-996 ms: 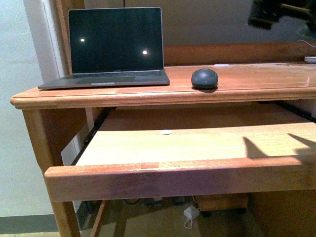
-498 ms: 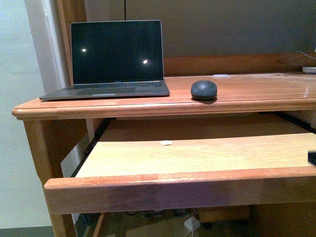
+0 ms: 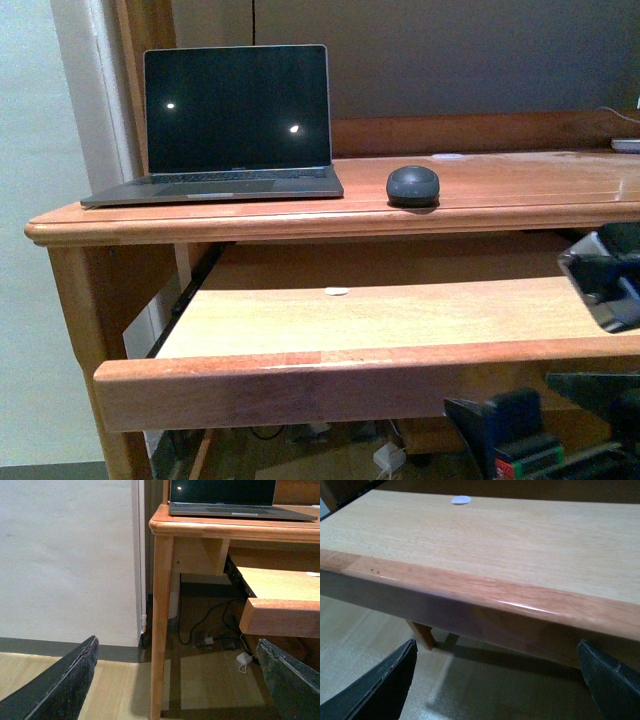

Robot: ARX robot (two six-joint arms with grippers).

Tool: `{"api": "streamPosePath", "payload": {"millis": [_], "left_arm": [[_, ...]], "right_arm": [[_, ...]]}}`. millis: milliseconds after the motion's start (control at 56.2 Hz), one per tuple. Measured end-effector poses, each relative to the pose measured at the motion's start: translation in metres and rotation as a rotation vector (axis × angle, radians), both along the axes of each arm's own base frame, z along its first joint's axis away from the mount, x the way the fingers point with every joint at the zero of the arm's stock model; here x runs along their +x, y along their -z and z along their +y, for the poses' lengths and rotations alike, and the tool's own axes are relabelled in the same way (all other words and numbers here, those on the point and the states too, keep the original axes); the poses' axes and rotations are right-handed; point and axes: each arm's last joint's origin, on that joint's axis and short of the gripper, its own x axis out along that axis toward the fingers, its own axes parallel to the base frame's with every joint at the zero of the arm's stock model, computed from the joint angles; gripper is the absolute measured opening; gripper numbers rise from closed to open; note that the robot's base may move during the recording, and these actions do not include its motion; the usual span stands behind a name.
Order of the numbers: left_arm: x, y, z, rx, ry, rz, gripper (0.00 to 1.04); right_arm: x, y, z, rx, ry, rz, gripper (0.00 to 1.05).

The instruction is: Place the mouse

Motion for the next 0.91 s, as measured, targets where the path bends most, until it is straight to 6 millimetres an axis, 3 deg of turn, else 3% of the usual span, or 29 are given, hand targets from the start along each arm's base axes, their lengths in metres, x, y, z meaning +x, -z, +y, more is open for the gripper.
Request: {"api": "streamPosePath", "payload": {"millis": [231,551,907], "left_arm": [[0.0,0.0,0.0,0.0,0.0,0.0,0.97],[0.0,0.0,0.0,0.0,0.0,0.0,0.97],[0.0,0.0,0.0,0.0,0.0,0.0,0.97]], "right_arm": [[0.038,0.003,0.034,-0.015,0.06,-0.019,0.97],[0.109,0.002,0.091,-0.04,0.182,-0.055,0.97],[0.148,0.003,0.118,-0.032,0.263,-0.07,0.97]]}}
